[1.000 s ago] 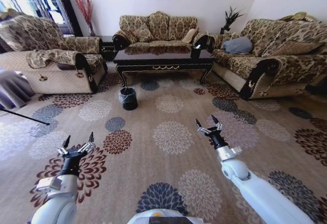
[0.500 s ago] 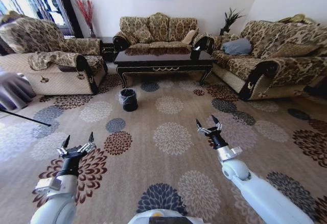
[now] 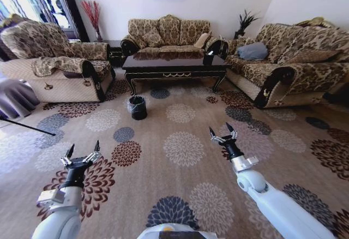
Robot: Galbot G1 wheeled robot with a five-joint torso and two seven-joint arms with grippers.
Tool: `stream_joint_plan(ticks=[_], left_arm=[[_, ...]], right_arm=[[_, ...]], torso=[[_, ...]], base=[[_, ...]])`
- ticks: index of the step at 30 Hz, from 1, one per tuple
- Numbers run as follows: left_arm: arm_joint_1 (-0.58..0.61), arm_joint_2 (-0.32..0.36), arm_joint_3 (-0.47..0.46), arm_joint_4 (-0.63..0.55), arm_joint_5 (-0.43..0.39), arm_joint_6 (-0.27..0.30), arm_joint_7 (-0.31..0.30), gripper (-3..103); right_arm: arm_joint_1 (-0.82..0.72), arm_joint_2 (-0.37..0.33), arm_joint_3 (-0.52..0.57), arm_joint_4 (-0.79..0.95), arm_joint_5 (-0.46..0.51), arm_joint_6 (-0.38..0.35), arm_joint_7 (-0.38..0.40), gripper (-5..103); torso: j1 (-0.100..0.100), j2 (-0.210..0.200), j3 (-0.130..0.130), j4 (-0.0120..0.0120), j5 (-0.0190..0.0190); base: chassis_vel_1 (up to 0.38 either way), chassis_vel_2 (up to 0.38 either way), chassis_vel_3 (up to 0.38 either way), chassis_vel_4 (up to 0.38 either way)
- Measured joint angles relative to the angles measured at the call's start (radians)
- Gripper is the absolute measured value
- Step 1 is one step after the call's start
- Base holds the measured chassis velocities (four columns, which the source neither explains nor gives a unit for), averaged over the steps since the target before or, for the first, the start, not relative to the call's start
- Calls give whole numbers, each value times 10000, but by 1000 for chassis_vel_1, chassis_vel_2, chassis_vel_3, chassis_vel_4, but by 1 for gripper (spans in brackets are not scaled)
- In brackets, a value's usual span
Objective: Move to the front of the table and pick up the trash from the floor, then place it into the trash bin.
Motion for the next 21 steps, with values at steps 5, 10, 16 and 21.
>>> stream_joint_plan(ticks=[5,10,16,21], left_arm=[[44,8,-34,-41,-12,0,3,100],[76,19,-62,-79,-29,0,11,100],[104,69,-162,-182,-148,31,13,100],[7,292,-484,-250,-549,214,11,100]], right_arm=[[-15,-20,10,37,-3,-9,10,100],[-38,-46,53,70,-3,-17,16,100],[-109,-87,166,194,-100,-152,202,100],[-158,-266,407,466,-141,-407,468,100]], torso=[[77,192,116,1,0],[154,401,246,1,0],[267,674,412,1,1],[334,850,516,2,1]], base=[[0,0,0,0],[0,0,0,0],[0,0,0,0],[0,0,0,0]])
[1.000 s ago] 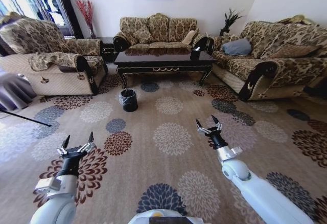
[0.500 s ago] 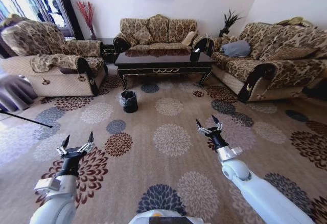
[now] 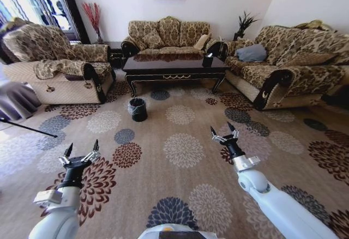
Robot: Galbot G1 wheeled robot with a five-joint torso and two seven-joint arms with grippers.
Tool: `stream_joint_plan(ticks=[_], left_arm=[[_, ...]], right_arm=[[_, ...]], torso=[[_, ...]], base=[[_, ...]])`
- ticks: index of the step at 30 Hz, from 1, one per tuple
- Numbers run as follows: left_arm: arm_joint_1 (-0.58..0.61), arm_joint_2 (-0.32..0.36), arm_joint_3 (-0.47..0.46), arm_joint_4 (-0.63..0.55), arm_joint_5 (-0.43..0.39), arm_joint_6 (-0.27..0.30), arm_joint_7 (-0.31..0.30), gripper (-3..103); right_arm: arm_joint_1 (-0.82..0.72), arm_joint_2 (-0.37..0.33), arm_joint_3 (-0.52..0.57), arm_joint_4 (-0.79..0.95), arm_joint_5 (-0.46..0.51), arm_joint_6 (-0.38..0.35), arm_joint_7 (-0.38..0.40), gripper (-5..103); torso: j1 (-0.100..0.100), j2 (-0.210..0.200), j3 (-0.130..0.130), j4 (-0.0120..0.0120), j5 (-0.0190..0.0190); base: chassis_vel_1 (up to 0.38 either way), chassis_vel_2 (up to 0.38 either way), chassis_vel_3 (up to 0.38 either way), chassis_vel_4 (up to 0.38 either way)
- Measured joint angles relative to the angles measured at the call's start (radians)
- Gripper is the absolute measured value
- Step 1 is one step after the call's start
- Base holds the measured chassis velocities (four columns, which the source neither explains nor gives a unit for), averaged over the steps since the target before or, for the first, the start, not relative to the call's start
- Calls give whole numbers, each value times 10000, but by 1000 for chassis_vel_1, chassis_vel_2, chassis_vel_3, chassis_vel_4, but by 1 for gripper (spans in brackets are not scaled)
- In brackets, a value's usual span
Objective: Move to the front of the table and pick up the trash from the floor, then place it into the trash bin.
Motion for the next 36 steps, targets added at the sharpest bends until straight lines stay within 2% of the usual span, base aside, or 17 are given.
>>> stream_joint_plan(ticks=[5,11,14,21,24,26,36], left_arm=[[-406,627,-913,62,-1084,540,41,100],[-751,1093,-1568,270,-2003,977,217,100],[-988,1371,-1846,486,-2525,1277,365,100],[-1337,1715,-1943,893,-2841,1408,480,100],[-1582,1817,-1770,1023,-2893,1434,532,100],[-1713,1845,-1651,1093,-2897,1437,557,100],[-2198,2065,-1297,1549,-2963,1487,607,100]], right_arm=[[-103,-510,529,215,-4,-268,-92,100],[-592,-778,935,507,38,-595,-73,100],[-1220,-847,1279,987,32,-946,282,100],[-1798,-1174,1747,1614,121,-1185,716,100],[-1916,-1283,1960,1994,434,-1505,1295,100],[-1920,-1365,2091,2095,602,-1602,1415,100],[-1706,-1654,2283,1612,505,-1504,1317,100]], torso=[[101,262,164,-1,-1],[185,470,285,-2,-2],[251,649,400,-3,2],[357,888,535,1,-4],[434,1063,631,-2,0],[470,1156,685,-1,-1],[618,1530,913,-2,0]], base=[[0,0,0,0],[0,0,0,0],[0,0,0,0],[0,0,0,0],[0,0,0,0],[0,0,0,0],[0,0,0,0]])
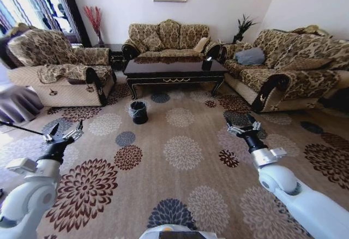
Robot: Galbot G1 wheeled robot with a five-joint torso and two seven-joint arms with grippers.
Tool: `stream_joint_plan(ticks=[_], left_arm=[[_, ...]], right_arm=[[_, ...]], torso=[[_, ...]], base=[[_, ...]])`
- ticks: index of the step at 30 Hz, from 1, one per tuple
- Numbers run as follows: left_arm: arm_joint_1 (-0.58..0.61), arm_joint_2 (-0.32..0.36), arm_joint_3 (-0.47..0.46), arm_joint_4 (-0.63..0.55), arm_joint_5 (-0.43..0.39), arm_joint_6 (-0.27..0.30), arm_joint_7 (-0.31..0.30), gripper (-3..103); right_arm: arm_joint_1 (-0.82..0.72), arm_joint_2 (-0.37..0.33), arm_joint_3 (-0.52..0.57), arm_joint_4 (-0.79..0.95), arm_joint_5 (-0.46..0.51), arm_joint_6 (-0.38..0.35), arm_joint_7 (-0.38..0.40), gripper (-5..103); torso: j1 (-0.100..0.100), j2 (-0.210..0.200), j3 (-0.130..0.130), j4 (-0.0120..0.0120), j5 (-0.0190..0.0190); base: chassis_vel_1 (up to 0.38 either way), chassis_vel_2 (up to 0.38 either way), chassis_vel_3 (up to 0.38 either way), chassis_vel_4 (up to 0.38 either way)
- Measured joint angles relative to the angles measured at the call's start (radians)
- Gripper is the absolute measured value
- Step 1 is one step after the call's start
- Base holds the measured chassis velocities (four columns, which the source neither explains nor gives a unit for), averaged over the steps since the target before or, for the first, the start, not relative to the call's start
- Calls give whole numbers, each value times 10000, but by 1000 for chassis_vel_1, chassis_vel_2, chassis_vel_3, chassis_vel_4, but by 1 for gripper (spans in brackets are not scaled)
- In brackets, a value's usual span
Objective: Move to the front of the table and pick up the trash from the floor, then place it into the trash bin.
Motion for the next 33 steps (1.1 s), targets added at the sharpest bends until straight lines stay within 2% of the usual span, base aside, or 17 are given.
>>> stream_joint_plan(ticks=[12,23,33], left_arm=[[-349,-41,658,313,243,32,19,100],[-348,26,716,295,247,27,5,100],[-161,13,597,93,246,28,0,100]], right_arm=[[223,24,-110,-289,68,249,0,100],[260,29,-174,-395,206,607,-544,100],[268,31,-169,-453,484,659,-639,100]], torso=[[258,591,335,0,0],[472,1095,626,1,-1],[655,1533,881,1,0]], base=[[0,0,0,0],[0,0,0,0],[0,0,0,0]])
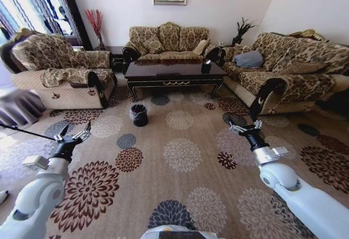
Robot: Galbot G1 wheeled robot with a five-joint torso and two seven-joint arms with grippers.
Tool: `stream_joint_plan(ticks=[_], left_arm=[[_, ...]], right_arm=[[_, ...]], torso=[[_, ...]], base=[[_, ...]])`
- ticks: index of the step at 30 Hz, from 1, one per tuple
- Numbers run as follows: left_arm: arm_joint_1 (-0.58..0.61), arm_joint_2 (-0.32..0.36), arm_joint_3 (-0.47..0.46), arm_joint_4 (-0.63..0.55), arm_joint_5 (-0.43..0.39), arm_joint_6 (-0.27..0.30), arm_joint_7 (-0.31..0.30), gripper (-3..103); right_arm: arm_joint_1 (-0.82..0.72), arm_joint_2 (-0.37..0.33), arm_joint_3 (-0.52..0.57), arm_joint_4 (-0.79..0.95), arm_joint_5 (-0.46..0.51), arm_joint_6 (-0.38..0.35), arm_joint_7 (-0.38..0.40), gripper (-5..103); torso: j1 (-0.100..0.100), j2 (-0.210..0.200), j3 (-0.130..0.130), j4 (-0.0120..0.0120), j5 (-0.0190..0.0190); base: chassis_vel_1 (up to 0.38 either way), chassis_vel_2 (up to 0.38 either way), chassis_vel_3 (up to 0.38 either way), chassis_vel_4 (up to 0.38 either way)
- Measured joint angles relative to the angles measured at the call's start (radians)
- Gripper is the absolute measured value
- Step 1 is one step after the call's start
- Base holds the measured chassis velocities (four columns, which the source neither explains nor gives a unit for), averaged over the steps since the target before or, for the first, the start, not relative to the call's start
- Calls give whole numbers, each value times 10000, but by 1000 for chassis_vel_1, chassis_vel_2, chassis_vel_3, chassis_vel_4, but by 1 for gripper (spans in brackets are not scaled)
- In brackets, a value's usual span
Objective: Move to the front of the table and pick up the trash from the floor, then place it into the trash bin.
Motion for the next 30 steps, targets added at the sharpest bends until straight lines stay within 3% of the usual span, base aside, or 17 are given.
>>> stream_joint_plan(ticks=[30], left_arm=[[141,-185,-11,-366,17,13,-34,100]], right_arm=[[100,-95,46,-48,97,-161,342,100]], torso=[[624,1405,778,0,0]], base=[[0,0,0,0]])
